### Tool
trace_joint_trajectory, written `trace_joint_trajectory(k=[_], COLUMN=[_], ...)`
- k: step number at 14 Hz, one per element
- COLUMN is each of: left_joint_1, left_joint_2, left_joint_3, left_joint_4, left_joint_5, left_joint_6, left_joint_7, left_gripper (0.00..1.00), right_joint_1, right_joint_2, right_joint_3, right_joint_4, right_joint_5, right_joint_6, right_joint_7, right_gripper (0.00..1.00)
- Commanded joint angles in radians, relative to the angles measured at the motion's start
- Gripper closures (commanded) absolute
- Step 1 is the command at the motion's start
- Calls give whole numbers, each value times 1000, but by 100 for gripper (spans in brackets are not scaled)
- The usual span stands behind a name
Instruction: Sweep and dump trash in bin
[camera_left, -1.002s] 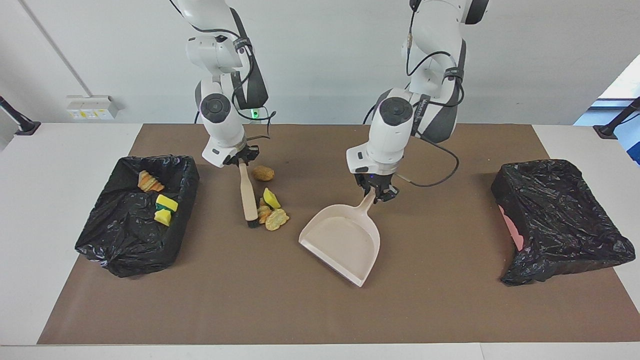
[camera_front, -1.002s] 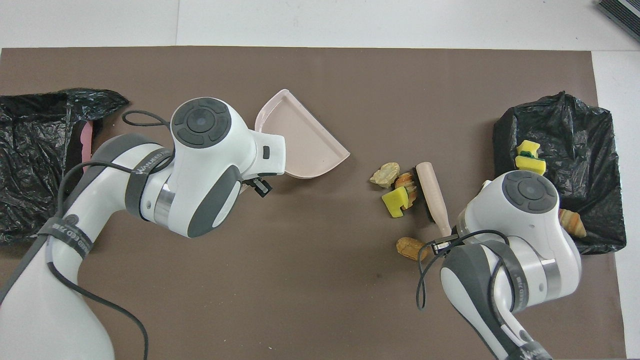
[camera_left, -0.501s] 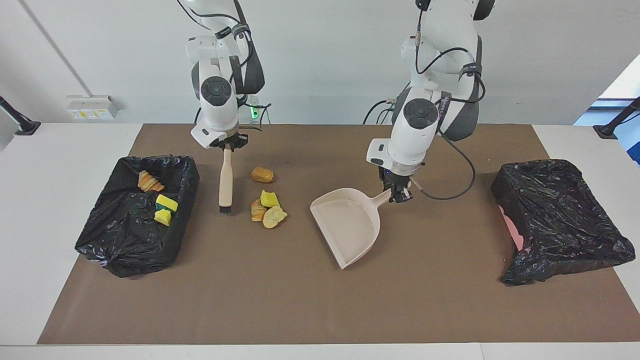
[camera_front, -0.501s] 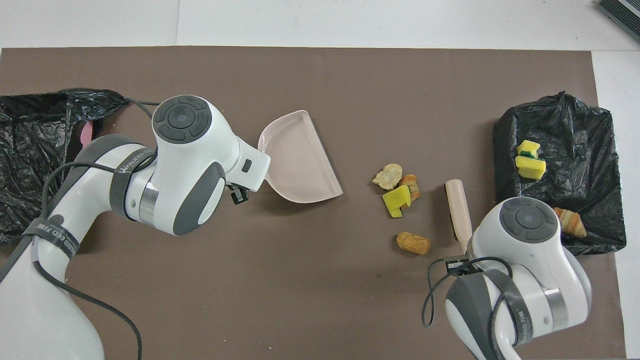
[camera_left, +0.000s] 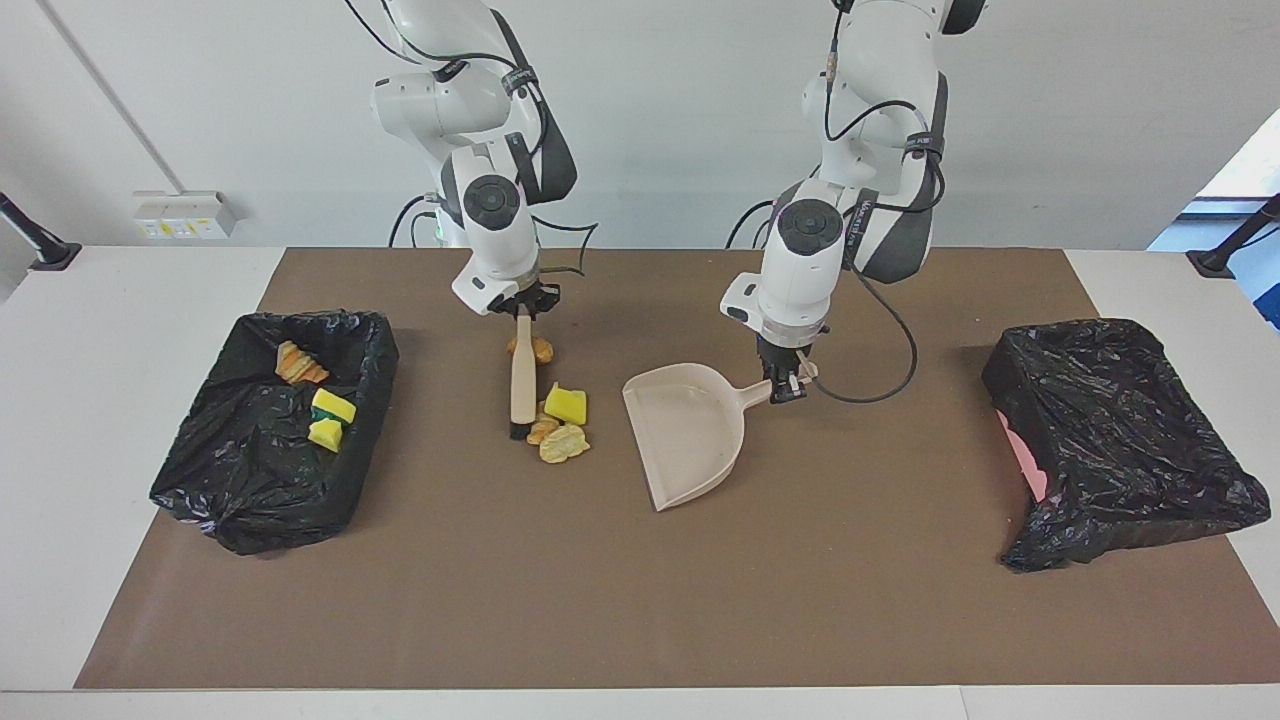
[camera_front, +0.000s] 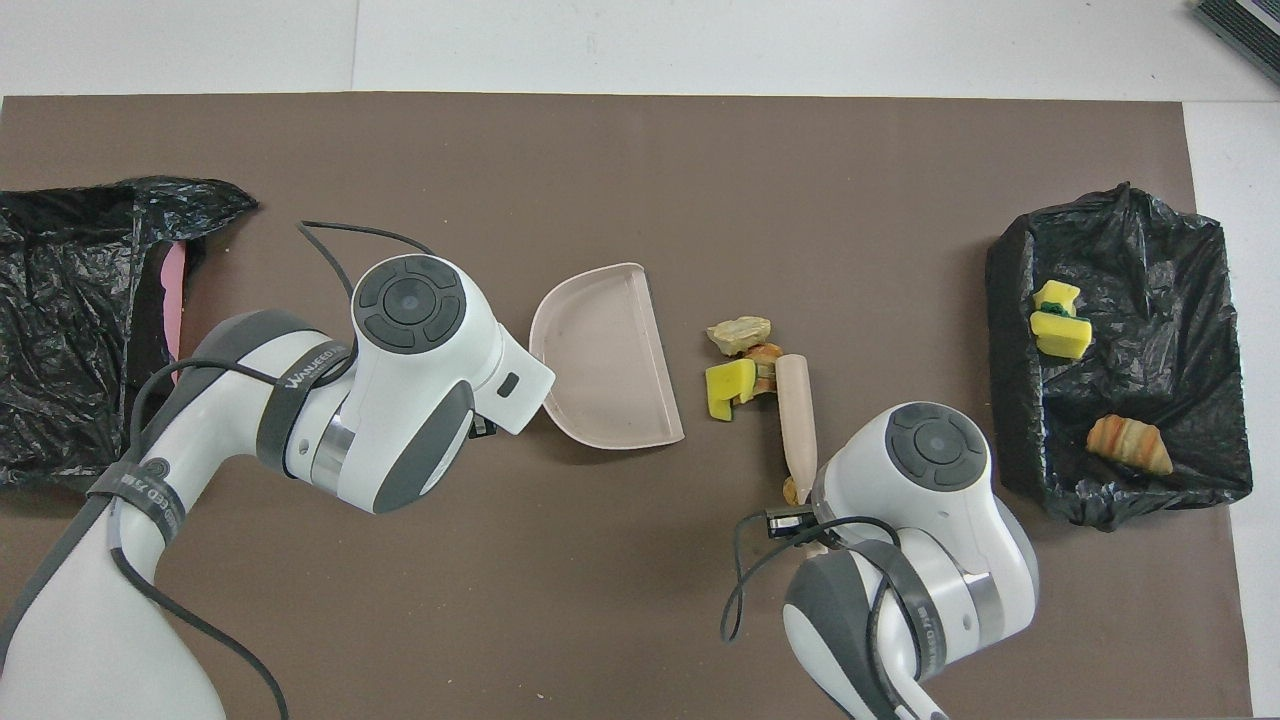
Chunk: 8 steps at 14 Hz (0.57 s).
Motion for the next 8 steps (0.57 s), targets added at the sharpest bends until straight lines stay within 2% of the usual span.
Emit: trace_joint_trajectory(k=[1,3,5,6,7,8], left_joint_1=[-25,-25,-21,-20,-15,-15], left_joint_2=[-37,-43,-45,-45,-45,-45], left_joint_3=[8,8,8,8,8,8], left_joint_4=[-92,-106,-107,-109,-110,-112], left_joint_5=[23,23,21,21,21,21], left_joint_6=[70,76,78,78,76,73], left_joint_7=[18,15,6,3,3,3], left_gripper=[100,100,100,100,100,100], right_joint_1=[55,114,119,129,129,120], right_joint_2=[139,199,224,220,183,101], right_joint_3=[3,1,3,3,1,-5], right_joint_4=[143,221,283,297,295,280], right_joint_5=[112,252,437,452,455,443], right_joint_6=[27,65,64,53,18,-43], right_joint_7=[24,51,50,53,65,123], right_gripper=[100,100,100,100,100,100])
